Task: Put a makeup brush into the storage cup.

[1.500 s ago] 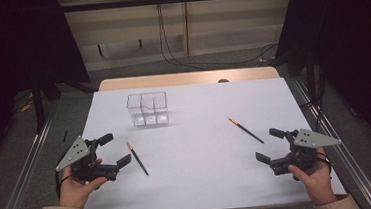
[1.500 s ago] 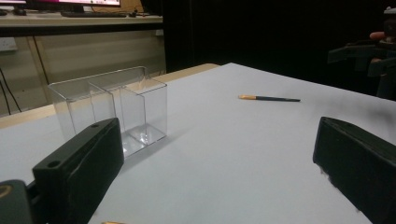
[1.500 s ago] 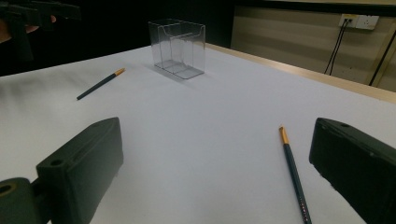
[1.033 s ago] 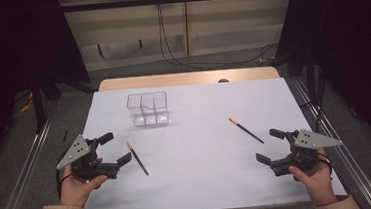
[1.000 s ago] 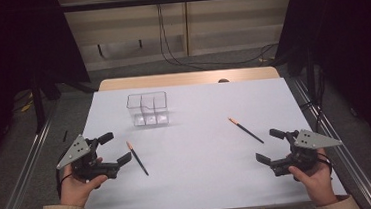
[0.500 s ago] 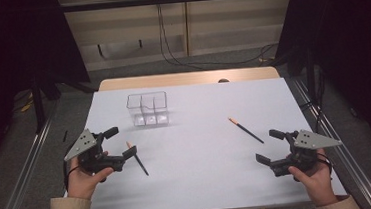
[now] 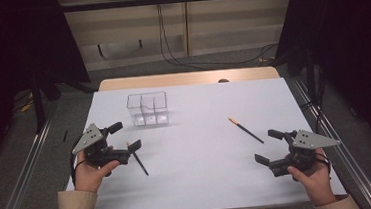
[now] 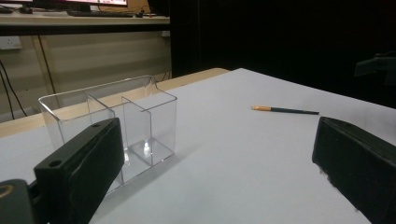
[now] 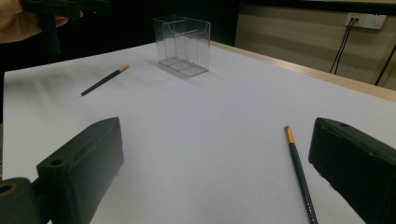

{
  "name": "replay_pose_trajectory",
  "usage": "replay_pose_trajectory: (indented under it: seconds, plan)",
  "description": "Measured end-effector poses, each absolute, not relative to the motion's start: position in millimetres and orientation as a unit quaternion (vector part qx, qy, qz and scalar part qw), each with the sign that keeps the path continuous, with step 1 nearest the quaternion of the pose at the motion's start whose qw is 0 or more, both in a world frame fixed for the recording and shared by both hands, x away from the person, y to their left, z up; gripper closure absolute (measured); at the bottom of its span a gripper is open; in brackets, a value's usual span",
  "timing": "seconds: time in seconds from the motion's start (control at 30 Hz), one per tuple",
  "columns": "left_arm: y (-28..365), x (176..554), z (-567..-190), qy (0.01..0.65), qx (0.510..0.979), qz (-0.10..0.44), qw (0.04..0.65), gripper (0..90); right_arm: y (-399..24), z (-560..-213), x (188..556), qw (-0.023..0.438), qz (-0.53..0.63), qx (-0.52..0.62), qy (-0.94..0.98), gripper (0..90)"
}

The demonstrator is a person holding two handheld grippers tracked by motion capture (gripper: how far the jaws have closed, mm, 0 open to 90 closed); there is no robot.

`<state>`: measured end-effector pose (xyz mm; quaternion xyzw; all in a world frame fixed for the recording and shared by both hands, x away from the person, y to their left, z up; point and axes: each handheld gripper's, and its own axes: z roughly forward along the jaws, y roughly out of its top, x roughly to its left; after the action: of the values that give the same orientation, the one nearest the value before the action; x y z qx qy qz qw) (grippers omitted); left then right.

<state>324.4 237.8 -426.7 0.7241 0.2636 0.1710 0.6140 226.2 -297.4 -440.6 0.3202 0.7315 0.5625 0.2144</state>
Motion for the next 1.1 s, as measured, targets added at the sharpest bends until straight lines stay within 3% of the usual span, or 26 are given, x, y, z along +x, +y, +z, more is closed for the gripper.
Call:
replay_pose_trajectory:
  seconds: [0.63,1.1]
  plan:
    - [216.4,338.6,-427.9,0.259,0.737,0.164,0.603,2.2,-295.6,-442.5,225.3,0.210,0.561,0.317,0.735,2.6]
    - [216.1,346.5,-424.9,0.297,0.766,0.155,0.549,3.8,-293.9,-443.6,225.6,0.208,0.558,0.314,0.740,2.6]
